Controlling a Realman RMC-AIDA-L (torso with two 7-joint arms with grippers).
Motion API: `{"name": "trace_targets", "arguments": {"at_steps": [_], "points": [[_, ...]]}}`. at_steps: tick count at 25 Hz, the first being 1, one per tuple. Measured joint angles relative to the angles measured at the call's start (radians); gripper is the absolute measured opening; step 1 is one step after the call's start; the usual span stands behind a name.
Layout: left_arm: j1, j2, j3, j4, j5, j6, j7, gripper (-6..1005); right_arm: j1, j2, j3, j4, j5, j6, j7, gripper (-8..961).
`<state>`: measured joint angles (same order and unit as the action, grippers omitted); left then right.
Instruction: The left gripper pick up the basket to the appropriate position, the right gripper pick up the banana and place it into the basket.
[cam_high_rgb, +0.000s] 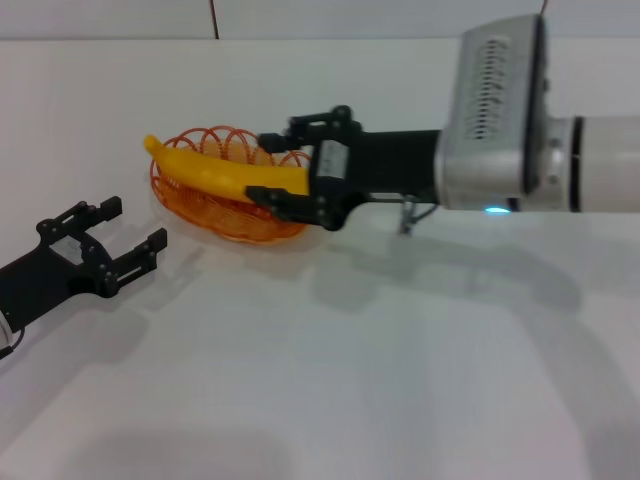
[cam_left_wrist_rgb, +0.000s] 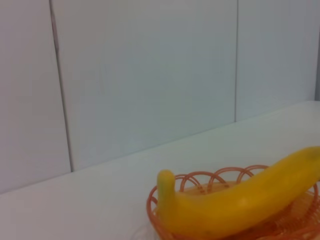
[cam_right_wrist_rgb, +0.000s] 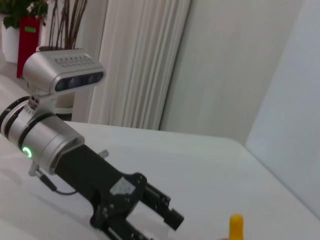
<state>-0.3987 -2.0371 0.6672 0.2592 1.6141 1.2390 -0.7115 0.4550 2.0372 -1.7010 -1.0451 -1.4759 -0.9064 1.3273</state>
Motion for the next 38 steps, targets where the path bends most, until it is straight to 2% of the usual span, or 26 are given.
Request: {"name": "trace_targets", "arguments": {"at_steps": [11,21,26,38], "points": [[-0.001,0.000,0.000,0.000,-0.011,0.004,0.000,756,-0.010,-0.004,0.249,0.181,0.000,-0.274,-0.079,528],[-0.004,0.000,0.000,0.000,-0.013,0.007,0.001,756,-0.008,-0.007,0.408,0.309,-0.095,-0.280,-0.112,528],[-0.007,-0.001,0.000,0.000,-0.014,0.007,0.003,756,-0.003,-0.009,0.430,0.392,-0.102,-0.274,-0.130,528],[-0.012,-0.005,0.000,0.000,-0.026,0.011,0.017,756,-0.008,-0.009,0.432,0.406,-0.104,-0.283,-0.140,528]]}}
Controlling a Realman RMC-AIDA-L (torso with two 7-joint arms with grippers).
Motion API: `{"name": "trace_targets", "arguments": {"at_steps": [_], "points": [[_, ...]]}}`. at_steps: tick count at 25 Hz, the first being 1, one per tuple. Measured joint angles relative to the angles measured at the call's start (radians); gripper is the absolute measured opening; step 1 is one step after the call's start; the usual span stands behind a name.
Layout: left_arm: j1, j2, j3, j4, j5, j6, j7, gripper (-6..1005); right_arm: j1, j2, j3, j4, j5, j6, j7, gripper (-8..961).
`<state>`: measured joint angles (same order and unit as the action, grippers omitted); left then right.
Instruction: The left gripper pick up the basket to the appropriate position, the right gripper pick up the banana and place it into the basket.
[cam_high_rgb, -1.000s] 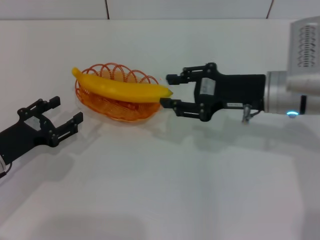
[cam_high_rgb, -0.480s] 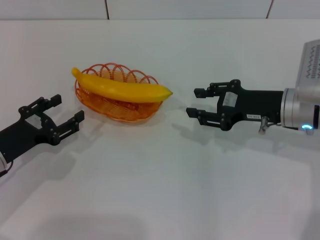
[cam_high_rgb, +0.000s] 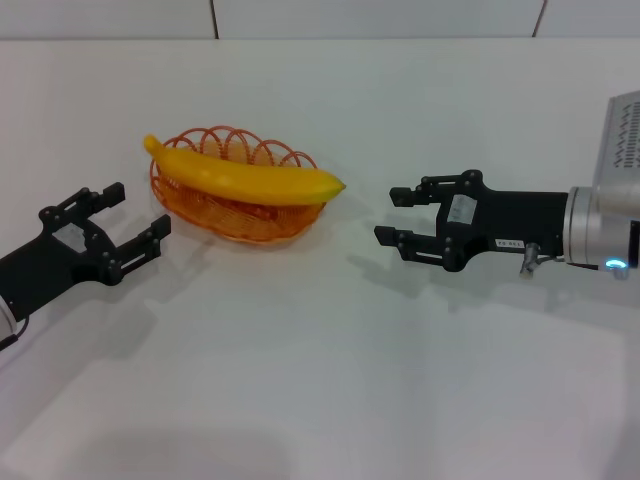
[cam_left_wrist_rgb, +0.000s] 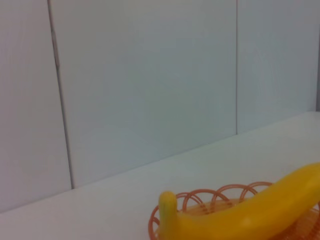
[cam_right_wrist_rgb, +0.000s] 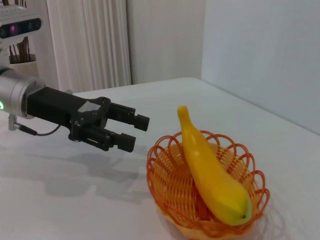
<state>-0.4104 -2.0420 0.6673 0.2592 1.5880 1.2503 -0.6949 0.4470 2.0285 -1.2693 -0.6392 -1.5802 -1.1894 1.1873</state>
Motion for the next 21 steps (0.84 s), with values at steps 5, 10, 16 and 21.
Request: {"name": "trace_targets", "arguments": {"at_steps": [5,10,16,21], "points": [[-0.001,0.000,0.000,-0.001,0.000,0.000,0.000,756,0.001,0.001,0.001,0.001,0.000,-0.001,0.000,529],[-0.001,0.000,0.000,-0.001,0.000,0.000,0.000,756,0.002,0.001,0.001,0.001,0.000,-0.001,0.000,529],[-0.001,0.000,0.000,-0.002,0.000,0.000,0.000,756,0.005,0.001,-0.003,0.001,0.000,-0.001,0.000,529],[-0.002,0.000,0.000,-0.002,-0.002,0.000,0.000,756,0.005,0.001,-0.002,0.001,0.000,-0.001,0.000,529]]}}
